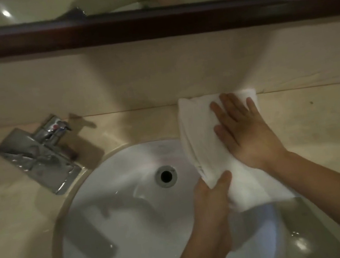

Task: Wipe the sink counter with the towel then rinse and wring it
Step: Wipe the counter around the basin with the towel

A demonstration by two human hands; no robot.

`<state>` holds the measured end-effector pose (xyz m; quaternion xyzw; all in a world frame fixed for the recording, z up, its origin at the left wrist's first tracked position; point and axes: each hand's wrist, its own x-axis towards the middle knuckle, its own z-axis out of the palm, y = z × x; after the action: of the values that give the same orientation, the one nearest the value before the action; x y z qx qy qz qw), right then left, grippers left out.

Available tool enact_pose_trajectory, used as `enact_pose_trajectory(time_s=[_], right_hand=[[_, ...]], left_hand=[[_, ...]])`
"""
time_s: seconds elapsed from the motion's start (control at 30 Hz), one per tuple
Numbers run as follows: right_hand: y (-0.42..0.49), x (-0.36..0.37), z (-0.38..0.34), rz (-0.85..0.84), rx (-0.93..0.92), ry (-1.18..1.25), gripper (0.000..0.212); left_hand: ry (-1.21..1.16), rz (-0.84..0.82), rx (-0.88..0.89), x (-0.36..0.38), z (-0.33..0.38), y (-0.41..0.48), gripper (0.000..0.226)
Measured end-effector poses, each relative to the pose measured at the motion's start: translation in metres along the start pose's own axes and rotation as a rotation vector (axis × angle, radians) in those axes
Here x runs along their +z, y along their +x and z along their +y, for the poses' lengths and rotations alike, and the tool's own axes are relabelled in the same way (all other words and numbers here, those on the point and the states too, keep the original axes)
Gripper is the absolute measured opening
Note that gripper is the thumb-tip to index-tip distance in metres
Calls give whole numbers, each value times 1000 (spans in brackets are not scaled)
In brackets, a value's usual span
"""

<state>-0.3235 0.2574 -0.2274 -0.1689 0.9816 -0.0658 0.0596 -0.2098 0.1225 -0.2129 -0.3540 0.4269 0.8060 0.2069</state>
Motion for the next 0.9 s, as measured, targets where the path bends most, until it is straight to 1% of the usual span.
enact_pose_trajectory(time_s=[0.13, 0.17, 0.23, 0.33, 0.4, 0.47, 0.57, 0.7, 0.77, 0.83, 0.9], right_hand=[[15, 2, -39, -16, -23, 17, 69], [21, 2, -52, -28, -39, 33, 71], [36, 5, -87, -43, -92, 86, 71], [59, 17, -149, -14, -143, 153, 67], [70, 22, -180, 7, -106, 169, 67], [73, 25, -192, 19, -64, 173, 63], [73, 21, -187, 16, -33, 159, 59], [68, 4, -171, -79, 41, 199, 60], [59, -9, -143, -143, 98, 205, 60], [42, -19, -96, -200, 162, 214, 63], [15, -25, -45, -242, 194, 167, 76]], left_hand=[[-173, -48, 15, -26, 23, -7, 36], [-220, -44, 18, -33, 28, -10, 37], [-281, 16, 30, -55, 40, -16, 38], [-320, 103, 79, -95, 66, -23, 33], [-313, 123, 119, -117, 84, -25, 30], [-271, 124, 129, -129, 95, -24, 30], [-250, 100, 106, -123, 98, -26, 34], [-317, 57, 69, -98, 92, -35, 34], [-332, 16, 25, -78, 84, -37, 33], [-305, -61, -36, -49, 70, -37, 36], [-215, -139, -83, -14, 49, -35, 37]])
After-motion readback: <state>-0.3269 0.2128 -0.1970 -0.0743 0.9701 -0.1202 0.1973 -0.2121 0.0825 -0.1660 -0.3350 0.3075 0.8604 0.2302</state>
